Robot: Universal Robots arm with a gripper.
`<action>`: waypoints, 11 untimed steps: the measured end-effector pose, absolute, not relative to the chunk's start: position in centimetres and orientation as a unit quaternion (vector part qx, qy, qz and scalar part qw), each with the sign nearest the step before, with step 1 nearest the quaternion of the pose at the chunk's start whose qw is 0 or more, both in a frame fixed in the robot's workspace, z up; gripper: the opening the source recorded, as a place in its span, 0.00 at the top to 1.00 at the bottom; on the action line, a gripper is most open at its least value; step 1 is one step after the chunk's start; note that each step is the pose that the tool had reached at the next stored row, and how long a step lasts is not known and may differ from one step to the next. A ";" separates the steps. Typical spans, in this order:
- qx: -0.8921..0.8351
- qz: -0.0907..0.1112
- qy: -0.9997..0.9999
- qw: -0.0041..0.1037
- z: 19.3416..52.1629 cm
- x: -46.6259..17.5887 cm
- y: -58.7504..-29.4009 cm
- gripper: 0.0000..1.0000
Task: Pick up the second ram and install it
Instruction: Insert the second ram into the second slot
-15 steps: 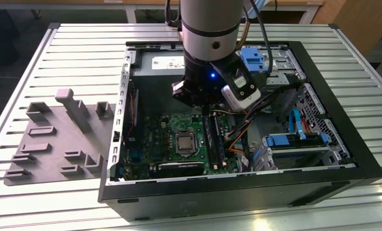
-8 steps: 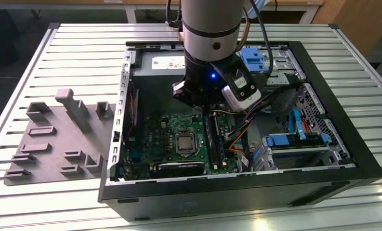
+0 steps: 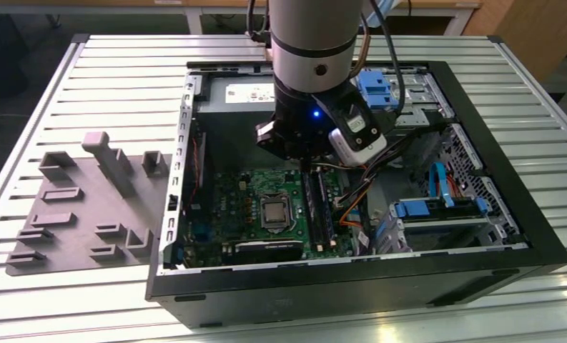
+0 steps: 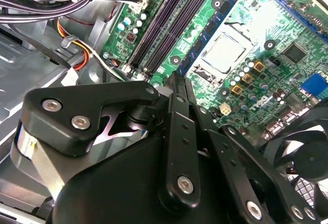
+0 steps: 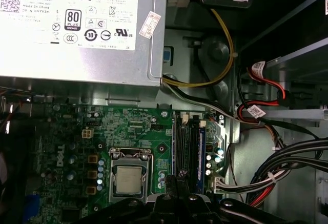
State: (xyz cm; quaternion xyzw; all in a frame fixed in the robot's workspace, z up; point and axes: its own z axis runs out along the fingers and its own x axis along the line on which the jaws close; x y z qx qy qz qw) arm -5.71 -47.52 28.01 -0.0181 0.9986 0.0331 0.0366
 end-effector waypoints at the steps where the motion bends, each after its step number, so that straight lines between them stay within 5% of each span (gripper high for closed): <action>1: -0.018 0.033 0.999 0.037 28.0 -5.7 -47.5 0.88; 11: -0.015 0.033 0.999 0.037 27.8 -5.4 -47.5 0.88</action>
